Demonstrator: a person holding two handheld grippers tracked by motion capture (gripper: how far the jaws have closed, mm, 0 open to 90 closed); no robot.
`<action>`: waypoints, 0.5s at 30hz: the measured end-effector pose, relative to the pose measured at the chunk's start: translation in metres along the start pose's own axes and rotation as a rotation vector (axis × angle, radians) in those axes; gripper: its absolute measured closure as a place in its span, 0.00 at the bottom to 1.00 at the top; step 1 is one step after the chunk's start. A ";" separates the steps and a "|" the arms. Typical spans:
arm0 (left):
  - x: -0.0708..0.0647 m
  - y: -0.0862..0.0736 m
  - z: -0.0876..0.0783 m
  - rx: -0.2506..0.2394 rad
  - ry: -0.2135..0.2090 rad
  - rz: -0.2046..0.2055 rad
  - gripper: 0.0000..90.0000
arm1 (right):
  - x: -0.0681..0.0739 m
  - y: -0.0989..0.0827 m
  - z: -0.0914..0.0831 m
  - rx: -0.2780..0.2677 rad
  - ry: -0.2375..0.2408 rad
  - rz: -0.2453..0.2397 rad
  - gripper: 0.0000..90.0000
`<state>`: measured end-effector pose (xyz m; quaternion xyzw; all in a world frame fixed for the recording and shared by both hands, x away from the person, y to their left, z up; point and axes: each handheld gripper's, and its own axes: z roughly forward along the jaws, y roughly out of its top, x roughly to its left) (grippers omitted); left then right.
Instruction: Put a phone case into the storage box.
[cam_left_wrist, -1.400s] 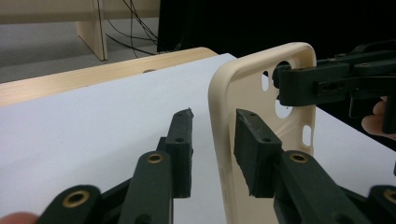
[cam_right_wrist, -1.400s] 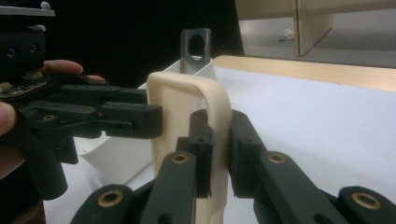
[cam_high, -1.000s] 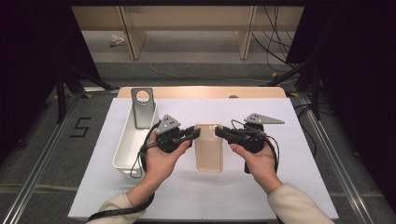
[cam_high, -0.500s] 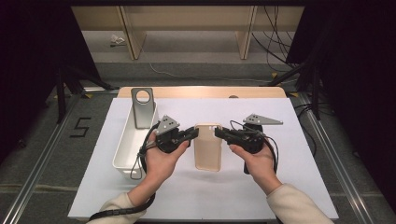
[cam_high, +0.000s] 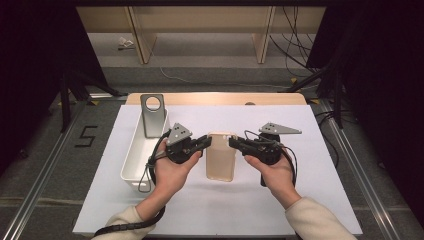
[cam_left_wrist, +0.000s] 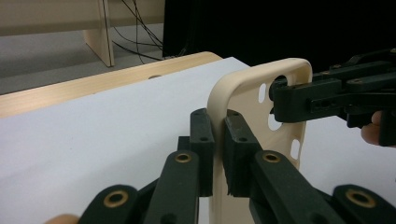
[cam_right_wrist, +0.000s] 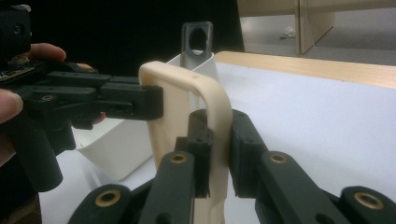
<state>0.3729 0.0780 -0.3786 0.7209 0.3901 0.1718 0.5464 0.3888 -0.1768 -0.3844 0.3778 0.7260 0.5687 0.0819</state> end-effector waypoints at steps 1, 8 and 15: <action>0.000 0.000 0.000 0.000 -0.004 0.005 0.93 | 0.000 0.000 0.000 -0.001 0.000 -0.002 0.88; 0.001 0.001 -0.001 -0.004 0.006 0.022 0.93 | 0.000 0.002 -0.001 -0.009 -0.020 -0.037 0.70; 0.007 0.003 -0.004 -0.010 0.030 0.040 0.93 | -0.001 0.003 -0.002 0.000 -0.063 -0.090 0.31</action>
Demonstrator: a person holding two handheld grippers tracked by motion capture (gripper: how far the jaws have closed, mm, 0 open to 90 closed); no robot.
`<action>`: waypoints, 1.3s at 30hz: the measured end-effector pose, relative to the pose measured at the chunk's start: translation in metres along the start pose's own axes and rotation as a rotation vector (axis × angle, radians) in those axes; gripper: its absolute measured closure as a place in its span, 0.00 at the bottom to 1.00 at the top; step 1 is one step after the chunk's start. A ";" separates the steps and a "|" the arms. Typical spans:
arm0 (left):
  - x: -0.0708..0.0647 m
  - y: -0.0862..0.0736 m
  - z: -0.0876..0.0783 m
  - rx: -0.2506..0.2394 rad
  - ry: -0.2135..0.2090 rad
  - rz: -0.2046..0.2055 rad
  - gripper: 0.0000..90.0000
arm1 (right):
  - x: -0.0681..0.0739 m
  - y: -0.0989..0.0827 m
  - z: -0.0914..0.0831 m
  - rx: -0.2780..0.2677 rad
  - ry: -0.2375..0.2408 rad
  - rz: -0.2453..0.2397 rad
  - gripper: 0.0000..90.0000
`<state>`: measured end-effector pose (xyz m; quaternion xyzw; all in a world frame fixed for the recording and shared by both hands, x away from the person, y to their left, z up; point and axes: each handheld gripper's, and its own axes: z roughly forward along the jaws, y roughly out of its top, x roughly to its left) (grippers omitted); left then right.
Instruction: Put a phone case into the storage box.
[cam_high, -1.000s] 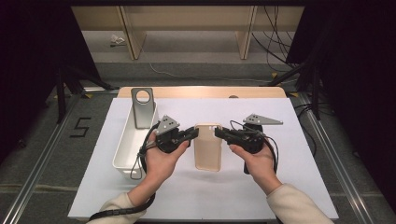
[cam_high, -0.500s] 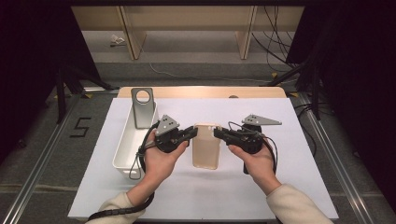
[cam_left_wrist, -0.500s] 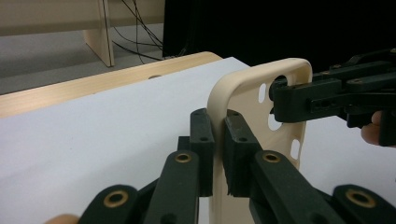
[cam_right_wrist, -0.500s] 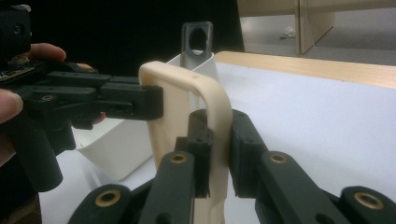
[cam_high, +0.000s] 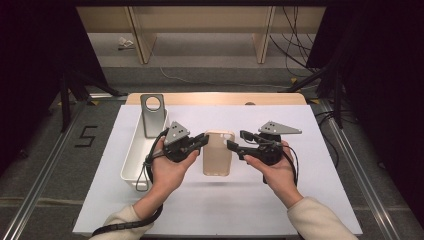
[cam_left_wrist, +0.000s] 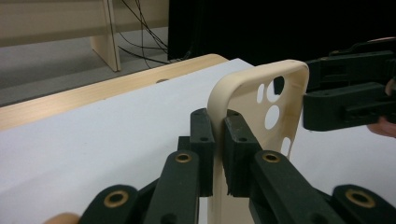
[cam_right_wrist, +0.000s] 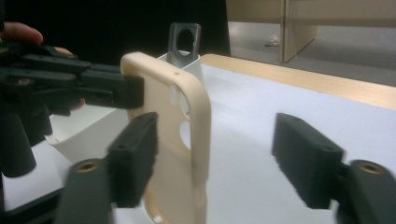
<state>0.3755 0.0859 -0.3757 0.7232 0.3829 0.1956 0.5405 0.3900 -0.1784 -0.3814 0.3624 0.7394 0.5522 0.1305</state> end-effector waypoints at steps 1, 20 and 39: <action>0.001 0.000 -0.001 -0.002 0.005 0.002 0.93 | 0.000 0.000 0.000 0.002 0.006 -0.007 0.28; 0.017 0.011 -0.014 -0.037 0.033 0.004 0.93 | -0.017 -0.013 -0.026 0.002 -0.033 -0.102 0.19; 0.029 0.023 -0.028 -0.065 0.051 0.013 0.93 | -0.038 -0.028 -0.055 0.009 -0.095 -0.080 0.19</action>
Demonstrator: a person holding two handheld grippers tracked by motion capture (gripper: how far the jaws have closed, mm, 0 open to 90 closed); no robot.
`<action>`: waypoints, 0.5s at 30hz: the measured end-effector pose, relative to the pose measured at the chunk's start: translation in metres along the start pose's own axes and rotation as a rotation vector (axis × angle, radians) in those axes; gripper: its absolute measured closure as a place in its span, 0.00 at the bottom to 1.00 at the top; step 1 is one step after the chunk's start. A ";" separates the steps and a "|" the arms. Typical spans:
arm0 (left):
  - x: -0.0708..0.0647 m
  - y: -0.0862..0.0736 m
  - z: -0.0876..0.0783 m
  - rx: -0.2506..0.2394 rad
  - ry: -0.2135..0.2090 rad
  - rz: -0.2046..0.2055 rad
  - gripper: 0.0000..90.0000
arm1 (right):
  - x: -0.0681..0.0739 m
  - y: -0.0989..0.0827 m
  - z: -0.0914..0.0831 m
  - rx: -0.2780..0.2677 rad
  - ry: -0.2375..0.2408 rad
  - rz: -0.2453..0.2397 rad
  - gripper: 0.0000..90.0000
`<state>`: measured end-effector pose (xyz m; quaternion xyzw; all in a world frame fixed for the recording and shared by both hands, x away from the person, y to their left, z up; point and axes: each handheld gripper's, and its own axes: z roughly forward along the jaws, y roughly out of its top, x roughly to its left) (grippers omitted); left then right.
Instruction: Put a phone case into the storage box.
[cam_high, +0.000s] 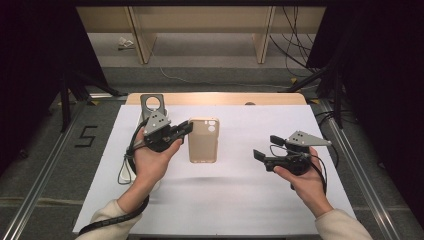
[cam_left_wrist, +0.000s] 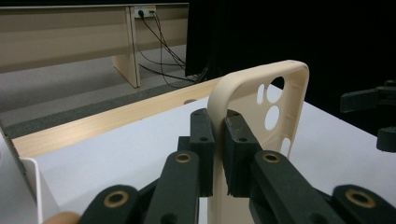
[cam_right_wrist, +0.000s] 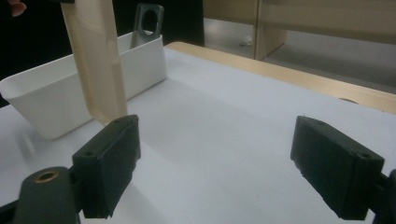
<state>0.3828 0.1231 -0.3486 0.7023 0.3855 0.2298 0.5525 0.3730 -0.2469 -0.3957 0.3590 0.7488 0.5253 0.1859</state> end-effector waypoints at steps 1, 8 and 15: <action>0.001 0.001 -0.001 0.000 0.001 0.004 0.93 | 0.000 0.000 -0.001 -0.002 -0.002 0.001 0.19; 0.011 0.006 -0.009 -0.015 -0.001 0.010 0.93 | -0.003 -0.004 -0.004 0.003 -0.015 0.005 0.19; 0.021 0.014 -0.017 -0.027 0.009 0.016 0.93 | -0.005 -0.006 -0.007 0.006 -0.020 0.009 0.18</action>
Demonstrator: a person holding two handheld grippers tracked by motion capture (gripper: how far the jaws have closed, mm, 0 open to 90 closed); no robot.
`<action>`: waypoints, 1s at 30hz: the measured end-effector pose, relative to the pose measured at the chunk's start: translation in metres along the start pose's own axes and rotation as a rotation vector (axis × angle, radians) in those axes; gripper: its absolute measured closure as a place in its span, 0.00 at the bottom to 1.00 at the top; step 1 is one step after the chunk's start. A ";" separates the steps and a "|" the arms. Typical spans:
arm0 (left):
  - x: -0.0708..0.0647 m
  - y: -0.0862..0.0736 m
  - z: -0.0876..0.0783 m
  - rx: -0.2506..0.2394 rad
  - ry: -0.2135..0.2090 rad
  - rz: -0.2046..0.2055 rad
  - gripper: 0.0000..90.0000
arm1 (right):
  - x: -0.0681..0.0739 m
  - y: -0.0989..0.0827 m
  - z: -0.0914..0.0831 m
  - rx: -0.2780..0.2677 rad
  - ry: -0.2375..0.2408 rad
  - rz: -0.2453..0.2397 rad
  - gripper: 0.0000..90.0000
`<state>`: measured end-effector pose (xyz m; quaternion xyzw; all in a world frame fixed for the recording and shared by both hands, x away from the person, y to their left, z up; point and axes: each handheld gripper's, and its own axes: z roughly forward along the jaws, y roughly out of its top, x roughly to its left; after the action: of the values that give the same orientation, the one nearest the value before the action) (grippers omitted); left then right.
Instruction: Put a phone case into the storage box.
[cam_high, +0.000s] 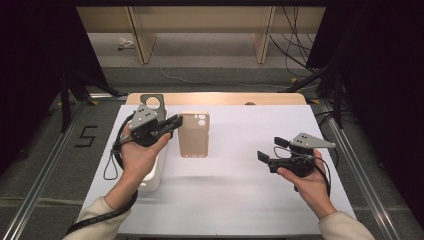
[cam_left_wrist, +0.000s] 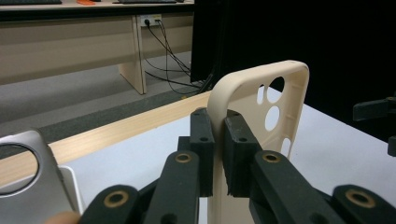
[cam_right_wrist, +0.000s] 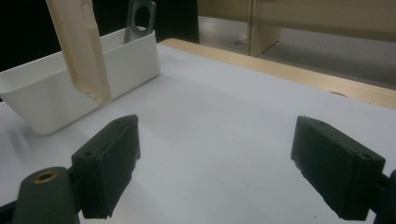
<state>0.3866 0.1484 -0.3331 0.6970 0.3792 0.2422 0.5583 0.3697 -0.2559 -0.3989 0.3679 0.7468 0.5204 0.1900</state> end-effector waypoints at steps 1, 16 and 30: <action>0.001 0.001 -0.001 -0.002 0.001 0.000 0.93 | 0.000 0.000 0.000 -0.002 0.000 0.002 0.18; 0.021 0.008 -0.013 -0.013 0.018 -0.001 0.93 | -0.003 -0.003 -0.005 -0.004 -0.008 0.013 0.18; 0.036 0.010 -0.021 -0.016 0.038 -0.008 0.93 | -0.005 -0.004 -0.007 -0.002 -0.015 0.022 0.18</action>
<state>0.3942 0.1888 -0.3210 0.6863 0.3907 0.2564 0.5574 0.3669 -0.2650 -0.4006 0.3801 0.7407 0.5202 0.1902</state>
